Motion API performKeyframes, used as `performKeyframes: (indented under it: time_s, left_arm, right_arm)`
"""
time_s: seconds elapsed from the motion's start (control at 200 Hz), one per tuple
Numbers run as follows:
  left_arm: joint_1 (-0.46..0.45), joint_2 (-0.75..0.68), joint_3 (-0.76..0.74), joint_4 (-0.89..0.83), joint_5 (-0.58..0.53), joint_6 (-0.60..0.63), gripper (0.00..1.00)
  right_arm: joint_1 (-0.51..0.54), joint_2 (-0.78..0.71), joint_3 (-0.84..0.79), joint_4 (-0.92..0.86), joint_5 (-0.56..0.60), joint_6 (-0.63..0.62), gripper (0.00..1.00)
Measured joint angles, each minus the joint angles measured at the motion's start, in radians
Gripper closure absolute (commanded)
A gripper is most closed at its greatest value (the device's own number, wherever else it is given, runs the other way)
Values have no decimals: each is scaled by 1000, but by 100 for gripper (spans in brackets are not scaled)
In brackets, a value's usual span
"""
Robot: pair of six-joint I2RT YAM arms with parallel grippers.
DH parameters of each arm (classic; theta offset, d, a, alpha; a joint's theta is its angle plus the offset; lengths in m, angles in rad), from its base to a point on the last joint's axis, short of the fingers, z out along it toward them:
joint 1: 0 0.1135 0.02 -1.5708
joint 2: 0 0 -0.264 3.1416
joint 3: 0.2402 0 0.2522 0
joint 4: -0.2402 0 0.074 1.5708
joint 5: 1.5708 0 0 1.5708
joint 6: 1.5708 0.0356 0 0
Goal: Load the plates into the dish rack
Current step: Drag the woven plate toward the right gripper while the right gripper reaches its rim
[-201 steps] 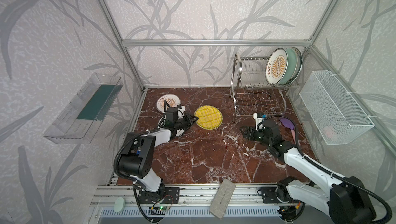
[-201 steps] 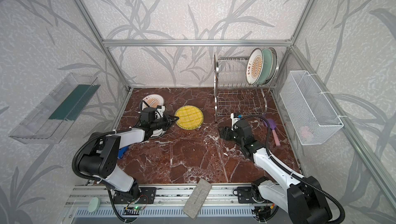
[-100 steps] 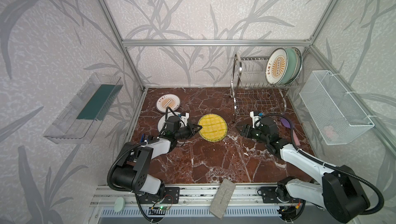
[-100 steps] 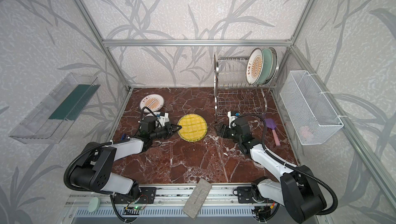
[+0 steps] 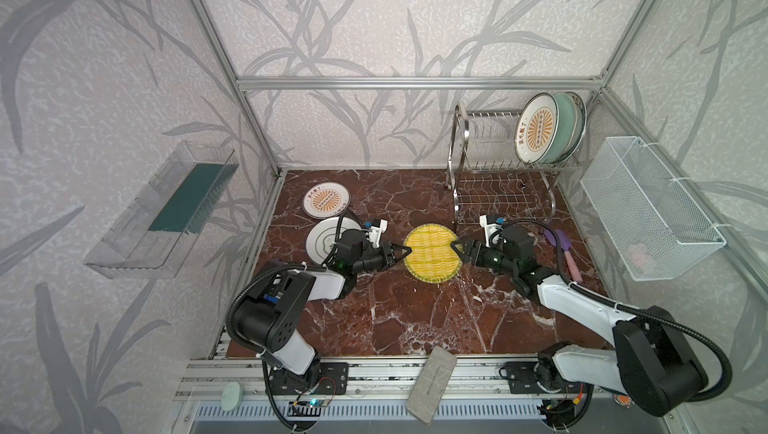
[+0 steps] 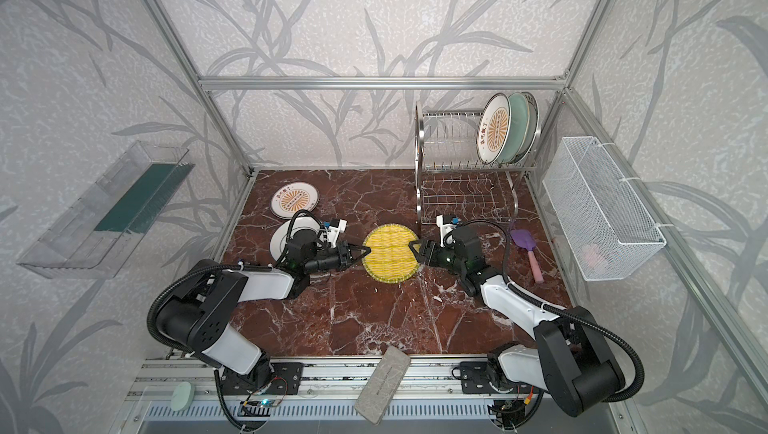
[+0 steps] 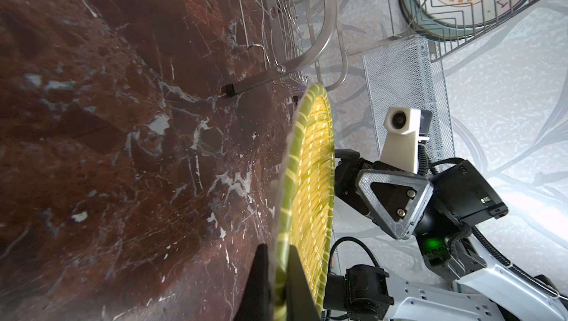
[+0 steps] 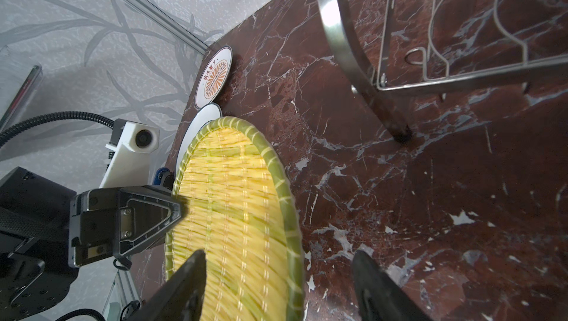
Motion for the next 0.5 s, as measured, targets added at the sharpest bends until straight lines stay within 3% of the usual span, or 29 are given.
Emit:
performKeyframes:
  time_s: [0.295,0.5]
  left_arm:
    - [-7,55,0,138,20,-71,100]
    - [-11,55,0,158,23,-79,100]
  right_arm:
    - [0,0,-1,10,-14,11,41]
    - [0,0,-2,30,-32,26,69]
